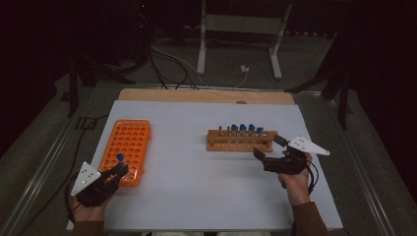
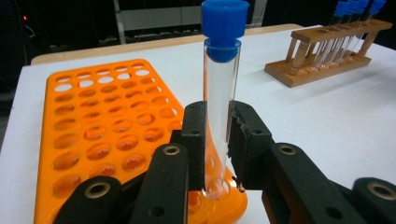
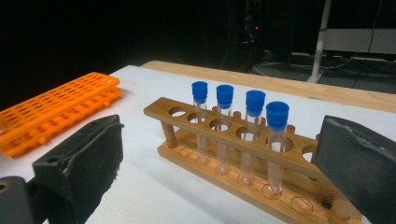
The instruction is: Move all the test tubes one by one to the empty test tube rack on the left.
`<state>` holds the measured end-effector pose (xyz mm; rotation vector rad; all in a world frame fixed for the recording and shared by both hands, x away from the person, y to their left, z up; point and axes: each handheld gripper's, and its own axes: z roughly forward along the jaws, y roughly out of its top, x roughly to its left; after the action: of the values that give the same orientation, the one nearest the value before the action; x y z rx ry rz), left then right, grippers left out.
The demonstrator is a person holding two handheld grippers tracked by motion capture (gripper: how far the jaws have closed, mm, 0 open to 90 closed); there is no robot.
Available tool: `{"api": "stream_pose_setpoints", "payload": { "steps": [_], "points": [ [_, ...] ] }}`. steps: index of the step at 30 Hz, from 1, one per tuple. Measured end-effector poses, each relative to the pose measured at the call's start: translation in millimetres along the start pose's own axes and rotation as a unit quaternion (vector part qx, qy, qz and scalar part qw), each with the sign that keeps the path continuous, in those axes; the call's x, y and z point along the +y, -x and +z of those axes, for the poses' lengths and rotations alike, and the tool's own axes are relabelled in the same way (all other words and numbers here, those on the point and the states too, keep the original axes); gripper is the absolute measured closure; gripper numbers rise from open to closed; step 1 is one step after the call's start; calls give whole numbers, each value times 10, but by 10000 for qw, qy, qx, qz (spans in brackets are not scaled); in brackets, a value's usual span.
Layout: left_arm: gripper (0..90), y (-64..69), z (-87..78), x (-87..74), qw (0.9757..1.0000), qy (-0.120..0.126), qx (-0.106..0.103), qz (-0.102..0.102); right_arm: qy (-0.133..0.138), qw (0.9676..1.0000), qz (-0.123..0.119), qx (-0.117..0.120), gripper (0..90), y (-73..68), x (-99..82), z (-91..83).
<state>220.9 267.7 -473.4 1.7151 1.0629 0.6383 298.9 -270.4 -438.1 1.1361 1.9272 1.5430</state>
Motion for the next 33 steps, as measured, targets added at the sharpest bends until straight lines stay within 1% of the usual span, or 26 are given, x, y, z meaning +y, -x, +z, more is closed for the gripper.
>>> {"api": "stream_pose_setpoints", "payload": {
  "steps": [1,4,8,14,17,19,21,23,27,33],
  "points": [
    [776,3,11,-9,10000,-44,-14,0,1,10000,-2,2,10,-1,0,0],
    [776,26,60,-29,9997,-226,-24,131,6,10000,-13,5,10,-2,1,-1],
    [776,39,107,-47,9989,-429,-7,197,14,10000,-6,6,10,1,2,-7],
    [777,33,145,-81,9977,-660,-10,172,2,10000,-24,26,10,-1,-1,-4],
    [778,41,156,-80,9971,-735,-9,218,-6,10000,-35,37,10,-4,-3,-1],
    [778,39,165,-83,9967,-786,-9,189,-12,10000,-35,44,10,-8,-4,1],
    [779,38,181,-95,9960,-879,-2,160,-20,10000,-30,46,10,-10,-7,4],
    [779,41,204,-112,9947,-1015,15,180,-34,10000,-29,51,10,-13,-9,7],
    [779,58,211,-111,9942,-1049,29,237,-35,10000,-45,68,11,-17,-11,11],
    [779,65,211,-111,9942,-1055,47,223,-49,10000,-44,67,11,-19,-15,14]
  ]
}}
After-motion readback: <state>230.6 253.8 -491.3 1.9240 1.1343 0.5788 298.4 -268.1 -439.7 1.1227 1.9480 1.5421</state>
